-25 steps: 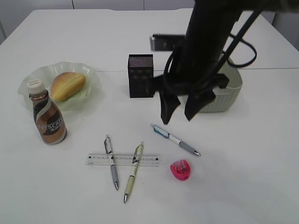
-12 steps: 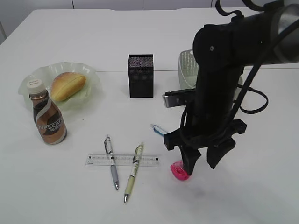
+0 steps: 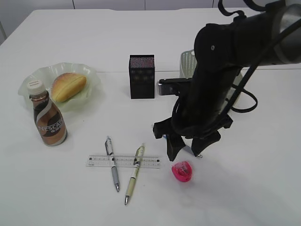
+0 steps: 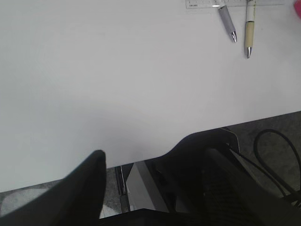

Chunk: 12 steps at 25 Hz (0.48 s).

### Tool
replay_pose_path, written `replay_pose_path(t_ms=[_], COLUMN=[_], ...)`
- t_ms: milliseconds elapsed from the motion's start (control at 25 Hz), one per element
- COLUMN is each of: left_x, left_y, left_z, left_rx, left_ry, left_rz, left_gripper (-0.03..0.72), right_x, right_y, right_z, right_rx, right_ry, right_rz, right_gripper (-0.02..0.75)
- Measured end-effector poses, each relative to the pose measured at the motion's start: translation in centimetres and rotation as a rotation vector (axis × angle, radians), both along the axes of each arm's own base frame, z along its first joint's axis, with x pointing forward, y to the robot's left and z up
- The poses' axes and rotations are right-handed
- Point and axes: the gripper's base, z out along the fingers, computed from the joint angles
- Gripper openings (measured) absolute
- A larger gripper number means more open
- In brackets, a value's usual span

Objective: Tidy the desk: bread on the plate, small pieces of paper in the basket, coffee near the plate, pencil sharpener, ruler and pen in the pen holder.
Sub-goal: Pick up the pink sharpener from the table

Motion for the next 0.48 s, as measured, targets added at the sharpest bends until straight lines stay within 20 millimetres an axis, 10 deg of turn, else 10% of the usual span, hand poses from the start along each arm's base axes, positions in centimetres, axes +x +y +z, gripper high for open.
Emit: replay_pose_path(t_ms=[480], left_x=[0.0], left_y=[0.0], left_z=[0.0], left_rx=[-0.001], left_ry=[0.0], left_rz=[0.001], left_gripper=[0.476], right_x=[1.1], right_y=[0.2], right_z=[-3.1], right_rx=[-0.043], right_ry=[-0.019], right_rz=[0.043], right_gripper=[0.513])
